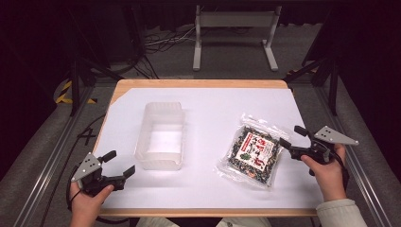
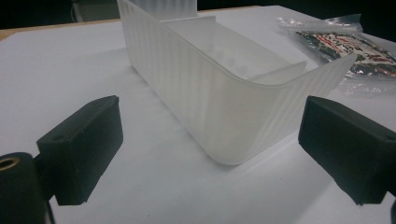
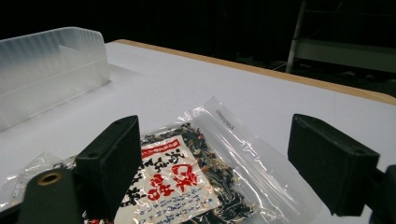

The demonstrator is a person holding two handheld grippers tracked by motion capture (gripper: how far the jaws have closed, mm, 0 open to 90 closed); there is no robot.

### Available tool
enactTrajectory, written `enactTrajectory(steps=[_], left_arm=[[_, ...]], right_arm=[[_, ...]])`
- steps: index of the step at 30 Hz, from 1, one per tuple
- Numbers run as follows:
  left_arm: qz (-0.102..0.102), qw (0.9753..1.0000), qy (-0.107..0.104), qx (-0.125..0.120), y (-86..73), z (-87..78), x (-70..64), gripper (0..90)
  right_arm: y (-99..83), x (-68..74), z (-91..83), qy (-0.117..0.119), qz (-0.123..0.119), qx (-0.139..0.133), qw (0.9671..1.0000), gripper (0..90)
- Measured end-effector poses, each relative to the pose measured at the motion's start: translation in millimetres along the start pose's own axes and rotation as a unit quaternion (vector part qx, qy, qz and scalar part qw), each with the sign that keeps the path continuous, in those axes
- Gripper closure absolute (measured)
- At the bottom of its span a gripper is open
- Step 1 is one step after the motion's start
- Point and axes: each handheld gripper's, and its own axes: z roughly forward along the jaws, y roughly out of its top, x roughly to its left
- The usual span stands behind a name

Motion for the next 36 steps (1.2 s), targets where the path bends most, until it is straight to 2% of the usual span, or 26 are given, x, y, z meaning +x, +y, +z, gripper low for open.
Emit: enactTrajectory(steps=[2, 6, 16, 24, 27, 28, 30, 36], left_arm=[[0.000, 1.0000, -0.001, 0.001, -0.2, 0.4, 0.1, 7.5], [0.001, 1.0000, 0.000, 0.003, -0.5, 0.6, 0.0, 7.5], [0.002, 1.0000, 0.002, 0.003, -0.8, 1.0, -0.4, 7.5], [0.007, 1.0000, 0.004, 0.005, -0.8, 1.4, -1.0, 7.5], [0.007, 0.9999, 0.009, 0.002, -0.9, 0.9, -1.2, 7.6], [0.007, 0.9999, 0.009, 0.002, -0.7, 0.4, -1.2, 7.7], [0.008, 0.9999, 0.011, 0.002, -0.5, -0.4, -0.6, 7.7], [0.009, 0.9999, 0.010, 0.003, -0.9, 0.6, -1.2, 7.7]], right_arm=[[2.8, -2.5, 2.1, -0.002, 0.000, 0.002, 1.0000, 18.0], [8.6, -10.9, 4.2, -0.005, 0.018, 0.006, 0.9998, 20.2], [14.4, -26.9, 9.2, -0.014, 0.028, 0.001, 0.9995, 17.8], [10.5, -38.7, 20.1, -0.030, 0.037, 0.014, 0.9988, 18.0], [8.0, -40.9, 25.8, -0.033, 0.029, 0.015, 0.9989, 18.7], [6.1, -41.9, 28.4, -0.035, 0.021, 0.016, 0.9990, 20.2], [2.7, -43.6, 32.4, -0.036, 0.022, 0.027, 0.9988, 24.2], [-8.5, -53.0, 43.6, -0.040, 0.046, 0.043, 0.9972, 24.0]])
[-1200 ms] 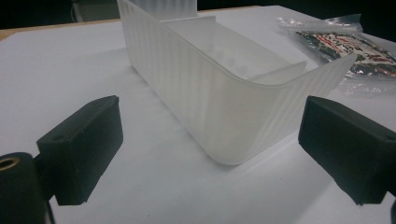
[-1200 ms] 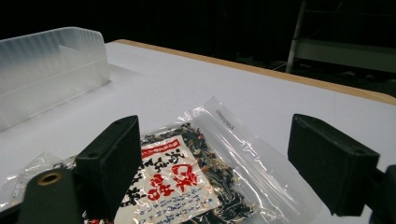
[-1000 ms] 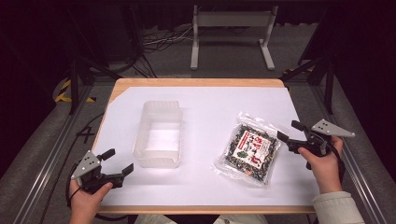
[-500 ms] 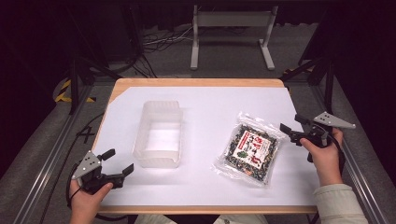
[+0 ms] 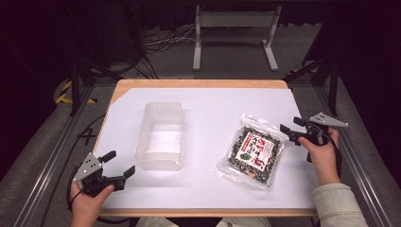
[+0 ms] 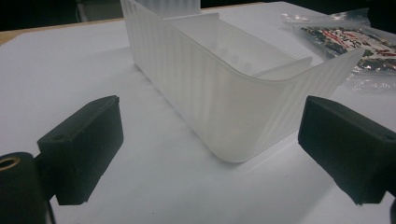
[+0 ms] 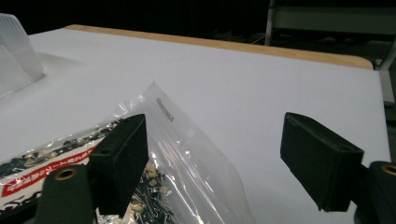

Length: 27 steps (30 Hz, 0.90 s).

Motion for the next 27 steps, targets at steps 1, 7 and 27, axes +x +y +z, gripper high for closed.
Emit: enactTrajectory(steps=[1, 7, 27], left_arm=[[0.000, 1.0000, 0.000, 0.000, 0.0, 0.0, -0.1, 7.7], [0.001, 1.0000, 0.003, 0.001, -0.4, 0.0, -0.5, 8.2], [0.006, 1.0000, 0.004, 0.005, -0.6, 1.0, -2.7, 8.3]], right_arm=[[-1.9, -1.1, 2.1, 0.000, 0.003, 0.007, 1.0000, 24.0], [-13.5, -2.6, 6.4, 0.004, 0.020, 0.023, 0.9995, 28.1], [-24.1, -2.8, 13.4, 0.023, 0.049, 0.084, 0.9950, 37.5]])
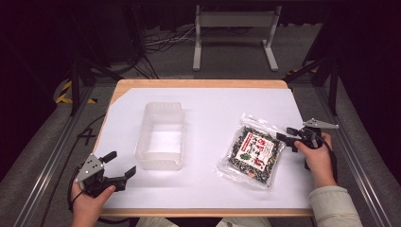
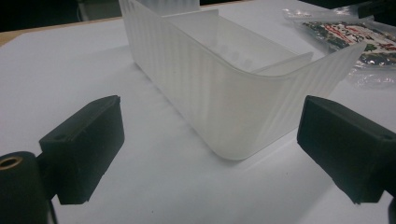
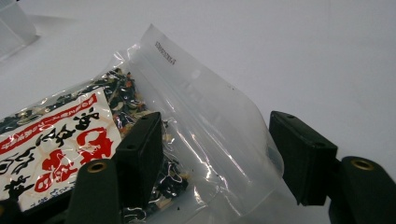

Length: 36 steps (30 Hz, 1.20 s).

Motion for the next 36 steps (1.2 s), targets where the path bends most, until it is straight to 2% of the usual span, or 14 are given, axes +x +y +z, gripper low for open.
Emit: enactTrajectory(steps=[4, 13, 17, 19, 20, 21, 24, 28, 31, 36], left_arm=[[0.000, 1.0000, 0.000, 0.000, 0.0, 0.1, 0.2, 8.3], [-0.002, 1.0000, 0.002, 0.000, -0.4, 0.3, 0.2, 8.3], [-0.003, 1.0000, 0.003, 0.000, -0.3, 0.0, 0.3, 8.3], [-0.003, 1.0000, 0.003, 0.000, -0.4, 0.0, 0.2, 8.3], [-0.003, 1.0000, 0.002, 0.000, -0.4, 0.2, 0.0, 8.3], [-0.003, 1.0000, 0.002, 0.000, -0.4, 0.2, 0.0, 8.3], [-0.002, 1.0000, 0.002, 0.001, -0.2, 0.3, -0.1, 8.3], [-0.002, 1.0000, 0.003, 0.001, -0.1, 0.2, -0.3, 8.3], [-0.003, 1.0000, 0.006, -0.002, 0.1, -0.1, 0.0, 8.2], [-0.011, 0.9999, 0.008, -0.008, 1.4, -2.4, 0.2, 7.7]], right_arm=[[-0.4, -2.7, 1.0, -0.003, 0.020, 0.025, 0.9995, 39.9], [-1.7, -7.9, 0.6, 0.004, 0.043, 0.048, 0.9979, 43.1], [-1.0, -7.6, -0.6, 0.017, 0.047, 0.055, 0.9973, 54.0], [-0.6, -7.4, -1.0, 0.017, 0.045, 0.057, 0.9972, 56.3], [0.0, -6.6, -2.3, 0.017, 0.042, 0.059, 0.9972, 64.9], [0.0, -6.6, -2.3, 0.017, 0.042, 0.059, 0.9972, 64.9], [0.8, -4.8, -4.7, 0.016, 0.035, 0.057, 0.9976, 73.8], [1.6, -3.0, -5.5, 0.014, 0.029, 0.056, 0.9979, 78.2], [2.0, -2.0, -6.7, 0.010, 0.024, 0.054, 0.9982, 86.2], [5.0, 2.2, -10.3, 0.002, 0.016, 0.044, 0.9989, 88.8]])
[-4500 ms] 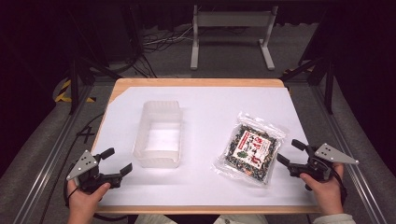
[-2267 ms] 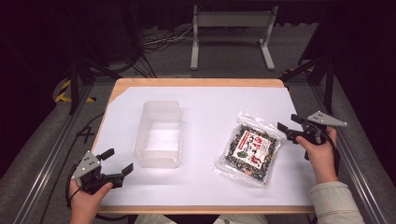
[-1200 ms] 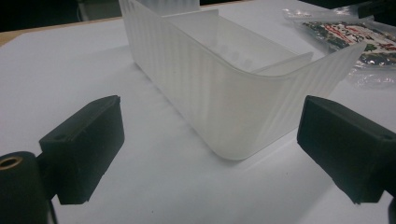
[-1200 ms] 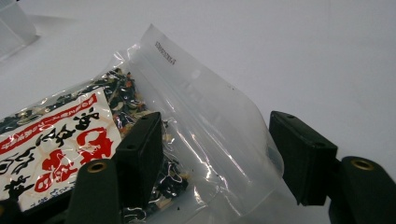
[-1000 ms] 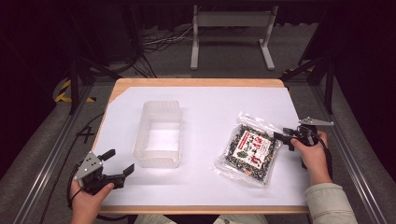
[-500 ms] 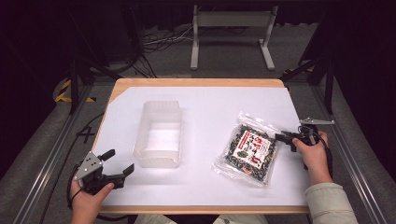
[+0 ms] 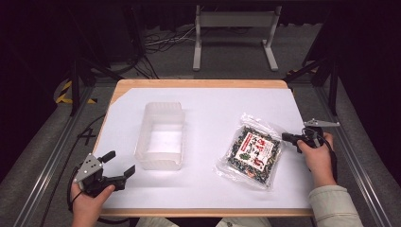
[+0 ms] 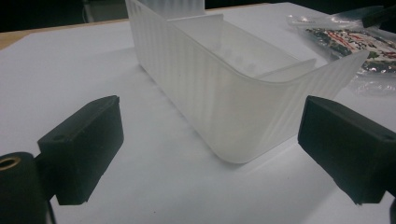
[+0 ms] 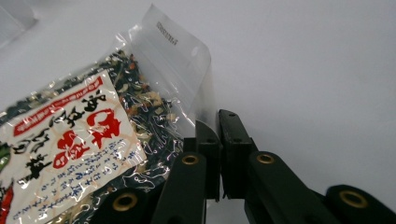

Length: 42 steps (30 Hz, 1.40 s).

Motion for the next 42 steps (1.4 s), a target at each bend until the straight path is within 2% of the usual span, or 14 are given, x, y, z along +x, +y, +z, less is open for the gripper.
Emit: enactTrajectory(steps=[3, 4, 6, 11, 19, 20, 23, 28, 39, 42], left_arm=[[-0.001, 1.0000, 0.002, -0.002, 0.8, -1.0, -0.1, 7.5], [-0.005, 1.0000, 0.002, 0.000, 1.0, -1.5, 0.0, 7.5], [-0.005, 1.0000, 0.001, 0.002, 1.6, -2.1, 0.1, 7.5], [-0.003, 1.0000, -0.001, 0.001, 3.4, -2.8, -1.8, 7.5], [-0.003, 1.0000, 0.002, -0.001, 3.5, -4.0, -1.3, 7.5], [-0.003, 1.0000, 0.003, -0.002, 3.6, -4.2, -1.1, 7.5], [-0.003, 1.0000, 0.002, -0.002, 3.9, -4.3, -1.5, 7.5], [-0.004, 1.0000, 0.000, -0.003, 4.2, -4.5, -1.8, 7.5], [-0.007, 0.9999, -0.004, -0.009, 6.4, -5.6, -2.8, 7.5], [-0.005, 0.9999, -0.006, -0.012, 7.8, -5.4, -4.2, 7.5]], right_arm=[[1.4, -0.3, -2.9, 0.004, 0.009, -0.010, 0.9999, 89.0], [3.3, -0.6, -8.5, 0.012, 0.017, -0.026, 0.9994, 89.7], [5.9, 0.8, -13.4, 0.015, 0.016, -0.037, 0.9991, 90.0], [18.0, 10.4, -29.1, 0.017, -0.003, -0.060, 0.9980, 90.0], [34.7, 23.5, -46.3, 0.020, -0.026, -0.080, 0.9962, 90.0], [39.3, 27.9, -51.7, 0.024, -0.035, -0.092, 0.9949, 90.0], [44.4, 33.6, -58.5, 0.027, -0.041, -0.102, 0.9936, 90.0], [54.8, 44.4, -72.8, 0.052, -0.049, -0.126, 0.9895, 90.0], [72.7, 70.3, -99.5, 0.066, -0.090, -0.157, 0.9812, 90.0], [77.3, 79.2, -107.3, 0.072, -0.105, -0.168, 0.9775, 90.0]])
